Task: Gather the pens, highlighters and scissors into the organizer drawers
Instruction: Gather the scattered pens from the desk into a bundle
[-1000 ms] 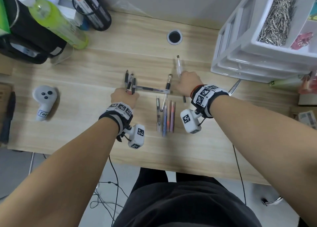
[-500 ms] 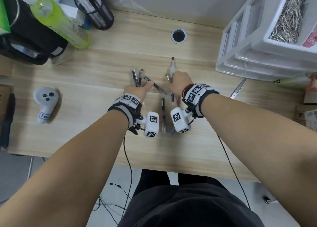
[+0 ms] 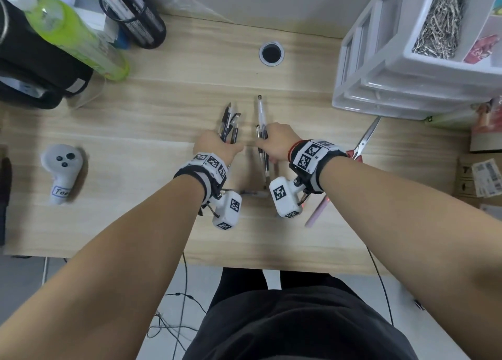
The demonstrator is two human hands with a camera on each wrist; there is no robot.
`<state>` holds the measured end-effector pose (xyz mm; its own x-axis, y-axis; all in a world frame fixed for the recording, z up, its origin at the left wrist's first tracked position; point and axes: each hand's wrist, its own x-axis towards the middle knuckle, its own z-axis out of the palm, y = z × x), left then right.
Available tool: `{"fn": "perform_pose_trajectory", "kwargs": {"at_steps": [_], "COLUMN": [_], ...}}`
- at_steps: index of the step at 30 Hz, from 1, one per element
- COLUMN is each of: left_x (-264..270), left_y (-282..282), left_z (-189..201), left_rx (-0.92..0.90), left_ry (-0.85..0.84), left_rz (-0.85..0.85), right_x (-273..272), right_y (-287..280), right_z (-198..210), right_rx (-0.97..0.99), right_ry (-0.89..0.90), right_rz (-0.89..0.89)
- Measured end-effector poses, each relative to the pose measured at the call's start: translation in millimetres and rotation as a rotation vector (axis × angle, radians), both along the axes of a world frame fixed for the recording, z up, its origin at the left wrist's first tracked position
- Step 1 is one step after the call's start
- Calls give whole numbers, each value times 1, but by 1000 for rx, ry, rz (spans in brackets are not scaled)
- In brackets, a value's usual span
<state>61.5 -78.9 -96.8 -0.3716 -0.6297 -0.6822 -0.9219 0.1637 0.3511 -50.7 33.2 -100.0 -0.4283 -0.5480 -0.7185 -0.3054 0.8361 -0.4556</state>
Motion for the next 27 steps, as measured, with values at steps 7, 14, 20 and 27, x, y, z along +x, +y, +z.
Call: {"fn": "perform_pose_trajectory", "kwargs": {"at_steps": [7, 14, 20, 27], "left_x": [23, 49, 55, 7], "left_y": [-11, -16, -8, 45], "left_z": [16, 12, 5, 21], "left_rx": [60, 27, 209, 600], "left_ry": [0, -23, 97, 335], "left_rz": [109, 139, 300, 430], "right_x": [16, 70, 64, 21], "right_y": [9, 22, 28, 48], "right_z": [14, 11, 19, 56], "right_rx": [-55, 90, 88, -89], "right_ry": [-62, 34, 95, 51], "right_rz": [111, 603, 415, 91]}}
